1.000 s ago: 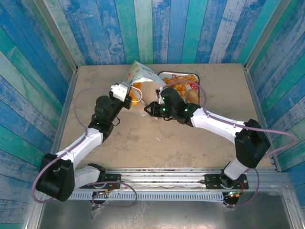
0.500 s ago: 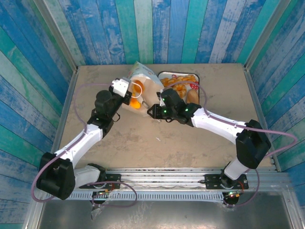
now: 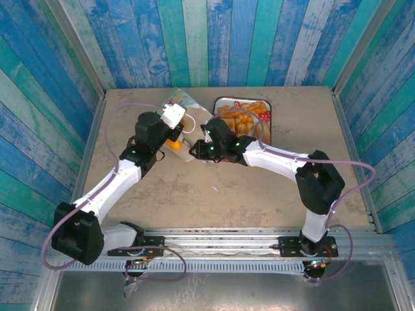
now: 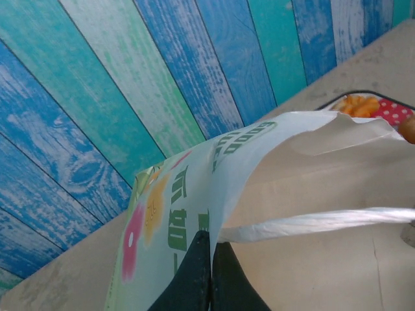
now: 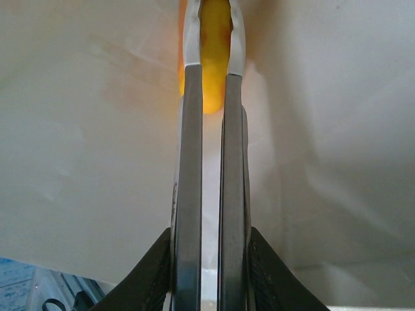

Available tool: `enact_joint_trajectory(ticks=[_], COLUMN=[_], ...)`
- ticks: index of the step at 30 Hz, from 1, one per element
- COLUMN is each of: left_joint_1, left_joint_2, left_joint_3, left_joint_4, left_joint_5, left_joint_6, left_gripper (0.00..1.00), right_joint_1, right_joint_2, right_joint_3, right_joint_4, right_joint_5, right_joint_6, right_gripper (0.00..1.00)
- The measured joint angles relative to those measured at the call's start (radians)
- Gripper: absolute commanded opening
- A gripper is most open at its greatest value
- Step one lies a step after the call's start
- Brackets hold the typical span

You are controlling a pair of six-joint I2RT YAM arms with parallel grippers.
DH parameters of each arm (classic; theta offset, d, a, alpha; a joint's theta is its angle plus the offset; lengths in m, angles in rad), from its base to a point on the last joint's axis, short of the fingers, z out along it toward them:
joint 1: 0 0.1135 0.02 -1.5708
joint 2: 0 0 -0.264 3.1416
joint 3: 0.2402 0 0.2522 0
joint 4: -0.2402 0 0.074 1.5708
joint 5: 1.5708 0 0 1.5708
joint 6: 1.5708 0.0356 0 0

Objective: Take the fake bread out of the paper bag

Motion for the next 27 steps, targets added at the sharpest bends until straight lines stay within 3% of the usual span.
enact_joint_trajectory(ticks=[11, 19, 27], left_joint_1=[-0.012, -0.013, -0.014], left_joint_2=[0.049, 0.049, 0.050], left_joint_3=[-0.047, -0.049, 0.083], left_joint_4=[0.010, 0.015, -0.101], left_joint_5=[0.049, 0.106, 0.121], left_joint_6=[0.024, 0.000, -0.013], left_gripper=[0.00, 0.00, 0.01], right_joint_1=[-0.006, -0.010, -0.015], right_joint_2=[0.000, -0.035, -0.043], right_joint_3=[-0.003, -0.030, -0.041], right_joint_4=[0.010, 0.006, -0.001], right_joint_5=[0.054, 0.113, 0.126], right_joint_6=[0.034, 0.037, 0.031], right_gripper=[0.15, 0.14, 0.14])
